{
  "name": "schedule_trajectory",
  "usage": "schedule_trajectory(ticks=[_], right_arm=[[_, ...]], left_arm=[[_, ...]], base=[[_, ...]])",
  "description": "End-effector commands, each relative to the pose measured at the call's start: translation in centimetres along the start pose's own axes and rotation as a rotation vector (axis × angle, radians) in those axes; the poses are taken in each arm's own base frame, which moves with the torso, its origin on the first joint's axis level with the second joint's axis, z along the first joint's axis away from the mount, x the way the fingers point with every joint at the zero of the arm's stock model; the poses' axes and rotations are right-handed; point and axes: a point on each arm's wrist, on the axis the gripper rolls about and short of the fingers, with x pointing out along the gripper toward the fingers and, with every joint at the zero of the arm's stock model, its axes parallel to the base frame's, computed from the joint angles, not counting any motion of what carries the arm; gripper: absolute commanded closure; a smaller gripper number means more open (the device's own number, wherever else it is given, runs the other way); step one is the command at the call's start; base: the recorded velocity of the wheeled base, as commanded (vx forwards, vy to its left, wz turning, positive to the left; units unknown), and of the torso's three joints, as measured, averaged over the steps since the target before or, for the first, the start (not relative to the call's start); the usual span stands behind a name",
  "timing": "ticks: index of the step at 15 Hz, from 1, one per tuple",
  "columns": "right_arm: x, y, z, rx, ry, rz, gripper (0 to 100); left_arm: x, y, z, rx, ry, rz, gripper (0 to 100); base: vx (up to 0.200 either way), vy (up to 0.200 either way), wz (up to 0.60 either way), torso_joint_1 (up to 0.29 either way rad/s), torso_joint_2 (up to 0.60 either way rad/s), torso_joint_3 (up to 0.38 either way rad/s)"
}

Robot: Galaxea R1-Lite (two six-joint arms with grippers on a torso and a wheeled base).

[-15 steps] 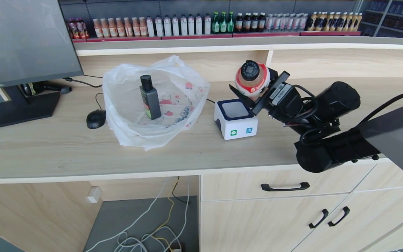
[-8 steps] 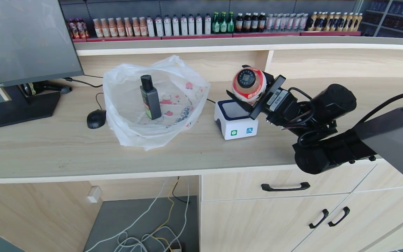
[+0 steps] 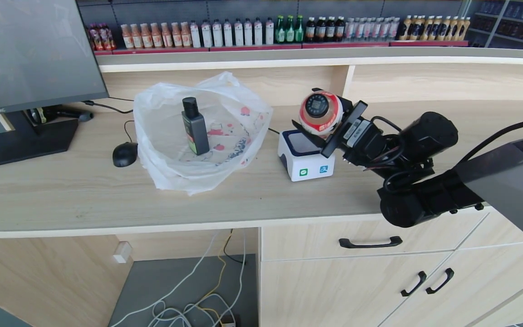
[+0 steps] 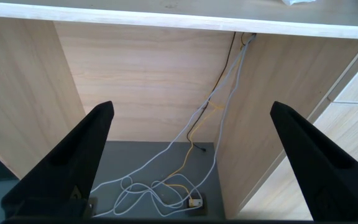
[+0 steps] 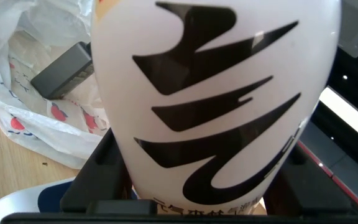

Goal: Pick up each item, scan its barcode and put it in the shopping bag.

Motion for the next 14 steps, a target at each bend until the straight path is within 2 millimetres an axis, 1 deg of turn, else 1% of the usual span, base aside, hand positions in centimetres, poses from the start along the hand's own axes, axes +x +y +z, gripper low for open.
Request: schedule_trajectory(ticks=[1,5,7,9,14], right_arm=[[0.0,0.1,-0.1,0.002,0.0,0.001,100],[0.3,0.4,0.2,0.009,-0.009,0.006,100],[0.8,1.0,0.6,0.018,-0.024,0.013,100],[0.9,1.4,0.5,0.027,-0.024,0.02,100],[0.8,1.4,0.5,0.028,-0.022,0.02,100]], left_arm=[[0.0,0.0,0.0,-0.001,0.0,0.0,0],[0.0,0.0,0.0,-0.001,0.0,0.0,0],[0.0,0.0,0.0,0.001,0.0,0.0,0],[0.0,0.0,0.0,0.001,0.0,0.0,0],[0.0,0.0,0.0,-0.001,0.0,0.0,0]], base=[[0.0,0.0,0.0,0.0,0.0,0.0],[0.0,0.0,0.0,0.0,0.0,0.0],[0.0,0.0,0.0,0.0,0.0,0.0],[0.0,0.0,0.0,0.0,0.0,0.0],[0.0,0.0,0.0,0.0,0.0,0.0]])
